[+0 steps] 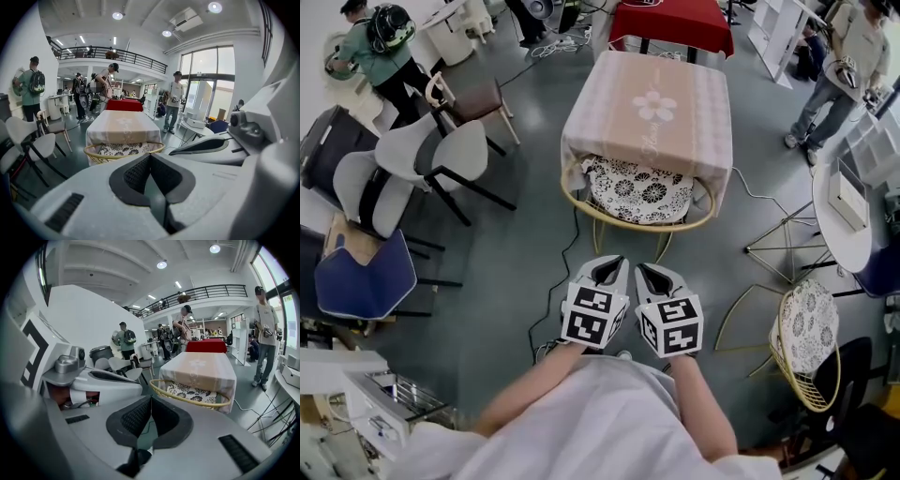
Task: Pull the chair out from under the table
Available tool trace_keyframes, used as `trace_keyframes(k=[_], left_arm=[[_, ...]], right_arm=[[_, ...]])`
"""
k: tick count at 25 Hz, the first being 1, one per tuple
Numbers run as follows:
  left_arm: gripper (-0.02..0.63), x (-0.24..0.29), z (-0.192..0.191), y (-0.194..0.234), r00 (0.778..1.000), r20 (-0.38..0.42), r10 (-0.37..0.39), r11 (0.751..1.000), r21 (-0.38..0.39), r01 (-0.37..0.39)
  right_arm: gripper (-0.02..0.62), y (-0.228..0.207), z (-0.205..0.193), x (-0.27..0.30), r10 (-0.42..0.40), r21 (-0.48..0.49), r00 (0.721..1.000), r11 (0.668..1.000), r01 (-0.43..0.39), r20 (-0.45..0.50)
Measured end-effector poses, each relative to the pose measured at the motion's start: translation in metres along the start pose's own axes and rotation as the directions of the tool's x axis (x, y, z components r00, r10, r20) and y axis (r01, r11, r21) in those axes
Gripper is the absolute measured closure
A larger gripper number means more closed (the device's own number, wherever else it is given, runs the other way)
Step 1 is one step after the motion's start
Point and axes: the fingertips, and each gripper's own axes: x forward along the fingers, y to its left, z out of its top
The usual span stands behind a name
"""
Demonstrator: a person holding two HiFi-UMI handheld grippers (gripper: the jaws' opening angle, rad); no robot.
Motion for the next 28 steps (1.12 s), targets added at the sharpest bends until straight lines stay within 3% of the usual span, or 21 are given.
trace_keyframes(k=[16,24,28], left_arm=[[0.600,0.053,0.015,0.059,0.993,-0.094,-0.066,0.993,0.094,0.075],[0.598,0.074,0.004,0.081,0.983,-0.156,-0.097,0.970,0.205,0.129],[0.557,0.081,-0.004,0.093,0.972,-0.204,-0.116,0.953,0.254,0.167]], right_arm=[[0.591,-0.032,0.013,0.073,-0.064,-0.139,0.989,0.989,0.046,-0.131],[0.591,-0.039,0.009,0.098,-0.066,-0.238,0.978,0.971,0.017,-0.199],[0.591,-0.046,0.008,0.108,-0.073,-0.306,0.972,0.952,0.001,-0.225]])
